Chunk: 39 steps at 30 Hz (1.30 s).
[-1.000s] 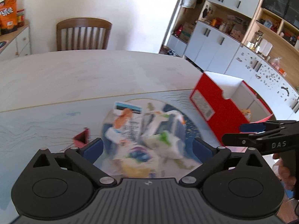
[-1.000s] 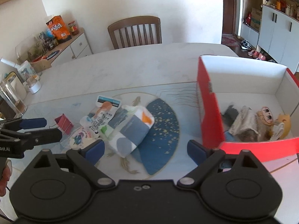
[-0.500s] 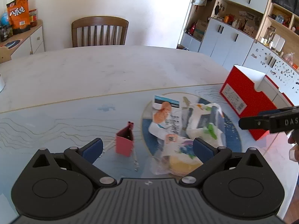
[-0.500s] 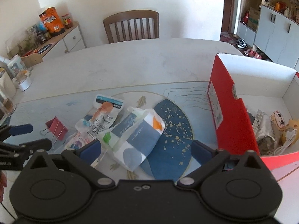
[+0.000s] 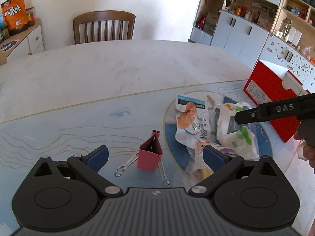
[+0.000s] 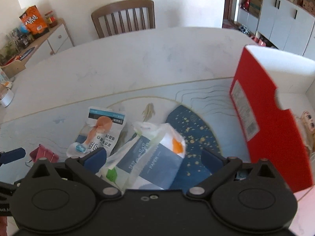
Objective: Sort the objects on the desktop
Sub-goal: 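Grasp the red binder clip with the left tool while the right tool grasps the white tissue pack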
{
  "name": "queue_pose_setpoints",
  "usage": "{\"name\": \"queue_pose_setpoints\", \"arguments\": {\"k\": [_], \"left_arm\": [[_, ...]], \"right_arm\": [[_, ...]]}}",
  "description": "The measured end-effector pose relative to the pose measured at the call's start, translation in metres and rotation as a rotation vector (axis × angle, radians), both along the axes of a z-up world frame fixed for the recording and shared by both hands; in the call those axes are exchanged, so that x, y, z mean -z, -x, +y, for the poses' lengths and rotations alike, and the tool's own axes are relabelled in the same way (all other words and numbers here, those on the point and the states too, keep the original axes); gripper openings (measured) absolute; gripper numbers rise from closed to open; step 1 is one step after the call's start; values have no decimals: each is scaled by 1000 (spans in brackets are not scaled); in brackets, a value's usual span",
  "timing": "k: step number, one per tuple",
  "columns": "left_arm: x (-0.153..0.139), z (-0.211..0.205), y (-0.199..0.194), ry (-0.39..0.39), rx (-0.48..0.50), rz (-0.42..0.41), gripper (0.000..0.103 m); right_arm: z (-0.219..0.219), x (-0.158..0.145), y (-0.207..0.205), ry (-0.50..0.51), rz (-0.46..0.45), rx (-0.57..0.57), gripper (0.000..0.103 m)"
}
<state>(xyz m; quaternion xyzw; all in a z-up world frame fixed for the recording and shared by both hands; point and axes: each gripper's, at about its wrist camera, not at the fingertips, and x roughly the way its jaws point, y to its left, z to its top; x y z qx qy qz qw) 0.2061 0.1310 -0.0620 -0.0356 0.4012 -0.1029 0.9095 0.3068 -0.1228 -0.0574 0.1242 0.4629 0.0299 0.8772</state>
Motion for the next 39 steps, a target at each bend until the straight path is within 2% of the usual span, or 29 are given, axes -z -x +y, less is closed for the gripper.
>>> {"name": "queue_pose_setpoints", "arguments": {"k": [11,18,22,26,30,32,34,36,39], "left_arm": [[15,5,-17,2,41,30,102],[19,4,-19,15,50,25,98],[21,5,-20,29,53,28,87],[22,5,-18,28,55,26,82],[24,5,-17,31,56,26,68],[24,5,-16,28,53,24,64],[25,5,-15,24,45,24,53],[25,5,-14,7,38,20,46],[25,6,-13,14,30,22,42]], "right_arm": [[7,29,-19,16,85,33,102],[6,35,-18,16,88,26,103],[4,36,-16,22,80,-1,103],[1,37,-11,23,76,-8,102],[0,35,-7,24,70,-12,98],[-2,34,-5,26,68,-12,93],[-3,32,-2,23,65,-15,88],[-4,31,2,18,61,-19,80],[-7,30,6,5,61,-20,69]]}}
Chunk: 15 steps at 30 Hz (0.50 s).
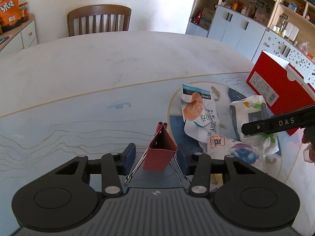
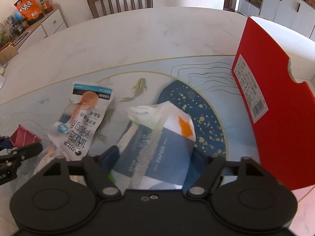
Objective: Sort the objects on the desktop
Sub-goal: 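Grasp the red binder clip with the left tool while the right tool grasps the white tissue pack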
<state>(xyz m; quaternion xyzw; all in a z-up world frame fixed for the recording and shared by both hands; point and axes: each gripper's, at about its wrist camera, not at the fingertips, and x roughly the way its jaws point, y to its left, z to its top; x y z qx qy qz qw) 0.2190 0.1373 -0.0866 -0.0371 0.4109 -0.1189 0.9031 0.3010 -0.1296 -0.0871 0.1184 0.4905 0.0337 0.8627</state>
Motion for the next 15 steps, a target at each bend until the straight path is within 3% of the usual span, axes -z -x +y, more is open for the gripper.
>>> {"name": "queue_pose_setpoints", "arguments": {"k": [8,15], "left_arm": [[-3,1,8,2,-21,-3,36],[-8,0,16,2,-39,-13,28]], "right_arm": [[-7,-9,12,-25,-10,2,45],[-11,-16,21,-38,-29,-8,38]]}}
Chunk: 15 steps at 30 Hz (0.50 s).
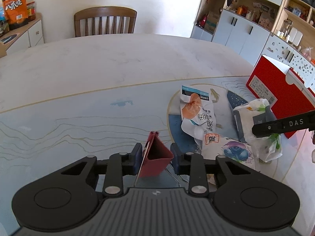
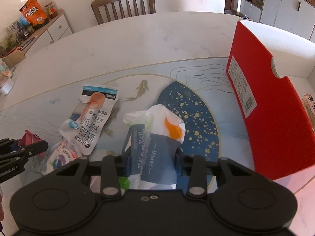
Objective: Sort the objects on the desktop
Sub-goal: 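Grasp the red binder clip with the left tool while the right tool grasps the white tissue pack, then carry the binder clip and tissue pack toward the red shoebox with both tools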
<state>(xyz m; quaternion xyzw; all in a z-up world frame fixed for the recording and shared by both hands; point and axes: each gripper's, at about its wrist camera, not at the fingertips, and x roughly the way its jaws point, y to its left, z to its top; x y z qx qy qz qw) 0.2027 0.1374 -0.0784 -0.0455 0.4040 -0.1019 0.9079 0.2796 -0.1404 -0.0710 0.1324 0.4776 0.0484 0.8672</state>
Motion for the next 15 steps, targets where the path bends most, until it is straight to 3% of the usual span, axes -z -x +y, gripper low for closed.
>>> {"name": "queue_pose_setpoints", "arguments": {"k": [15], "left_arm": [[-12,-1,32,-1,-38,5,23]], "right_arm": [[-13,-28,30,-64,-39,-17,38]]}}
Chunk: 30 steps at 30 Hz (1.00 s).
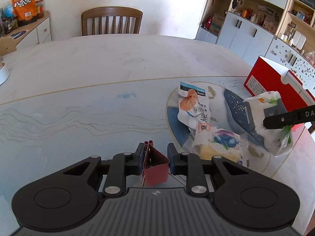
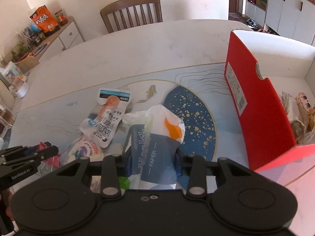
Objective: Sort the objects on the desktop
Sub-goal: 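Carry the binder clip and tissue pack toward the red shoebox with both tools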
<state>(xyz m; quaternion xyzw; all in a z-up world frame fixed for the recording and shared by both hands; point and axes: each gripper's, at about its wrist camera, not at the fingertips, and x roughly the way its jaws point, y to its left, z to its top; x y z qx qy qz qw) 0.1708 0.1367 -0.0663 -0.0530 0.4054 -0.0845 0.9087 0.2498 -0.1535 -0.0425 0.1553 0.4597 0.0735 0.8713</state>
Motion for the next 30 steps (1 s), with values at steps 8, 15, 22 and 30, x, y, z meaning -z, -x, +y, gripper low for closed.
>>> {"name": "queue_pose_setpoints", "arguments": {"k": [8,15,22,30], "left_arm": [[-14,-7,14,10,-17,-12,23],[-38,-25,23,28,-17,-46,23],[-62,-55,24,35,0,-90,23],[-79,-93,15,22,23,-119,23]], "right_arm": [[-16,-11,15,-35,-1,-7,38],[-38,-25,25,-69,-17,-16,38],[-66,-36,30,-86,-37,-15,38],[-107,-48,32,-93,-85,0,38]]}}
